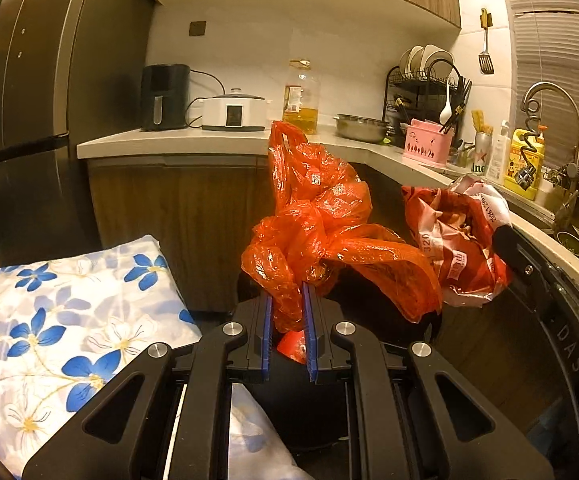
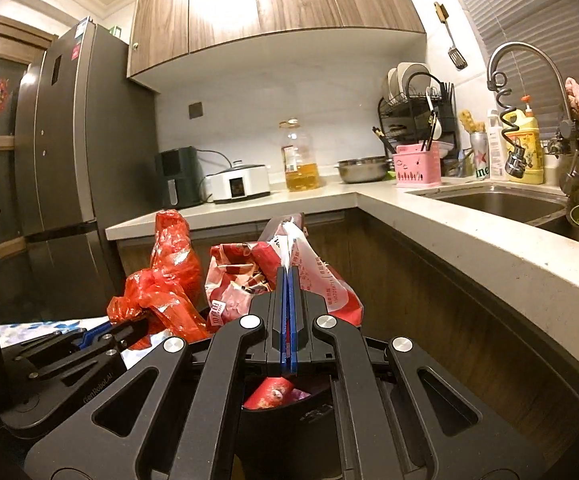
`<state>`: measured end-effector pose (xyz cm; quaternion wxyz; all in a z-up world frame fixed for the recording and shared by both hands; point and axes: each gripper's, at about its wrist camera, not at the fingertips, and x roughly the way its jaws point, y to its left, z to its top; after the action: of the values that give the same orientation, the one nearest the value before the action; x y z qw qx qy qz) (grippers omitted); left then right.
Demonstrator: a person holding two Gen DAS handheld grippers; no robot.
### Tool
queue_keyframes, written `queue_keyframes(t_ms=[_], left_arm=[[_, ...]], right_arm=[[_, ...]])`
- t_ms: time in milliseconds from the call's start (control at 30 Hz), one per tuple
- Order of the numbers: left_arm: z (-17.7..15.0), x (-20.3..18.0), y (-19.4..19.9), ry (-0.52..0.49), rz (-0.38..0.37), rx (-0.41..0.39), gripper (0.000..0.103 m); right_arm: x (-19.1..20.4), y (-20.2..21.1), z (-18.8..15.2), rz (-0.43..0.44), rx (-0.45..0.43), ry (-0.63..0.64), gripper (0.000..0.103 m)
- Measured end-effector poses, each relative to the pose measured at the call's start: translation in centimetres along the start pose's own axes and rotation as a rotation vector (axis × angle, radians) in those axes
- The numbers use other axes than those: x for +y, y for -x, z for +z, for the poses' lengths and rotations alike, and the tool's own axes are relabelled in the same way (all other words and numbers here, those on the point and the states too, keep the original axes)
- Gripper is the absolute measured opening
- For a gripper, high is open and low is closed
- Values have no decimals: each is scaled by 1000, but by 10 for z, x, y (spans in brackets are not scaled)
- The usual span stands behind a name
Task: Collect trash
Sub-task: 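Carry the red bag and wrapper over the black bin with both tools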
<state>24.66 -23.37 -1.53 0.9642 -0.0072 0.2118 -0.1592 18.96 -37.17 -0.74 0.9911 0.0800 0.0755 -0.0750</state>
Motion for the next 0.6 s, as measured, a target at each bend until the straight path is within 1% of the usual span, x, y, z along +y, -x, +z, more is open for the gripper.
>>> queue_keyframes(t_ms=[200,433,600], left_arm=[[3,1,-11,19,0,0,14],[-3,0,-27,21,-4,31,14],[-5,-1,-37,24,-5,55,15]], right_arm=[[-2,-13,-4,4,7,-9,1],[-2,-27,-7,12,16,8,1],[-2,-37,-11,15,39,13,2]])
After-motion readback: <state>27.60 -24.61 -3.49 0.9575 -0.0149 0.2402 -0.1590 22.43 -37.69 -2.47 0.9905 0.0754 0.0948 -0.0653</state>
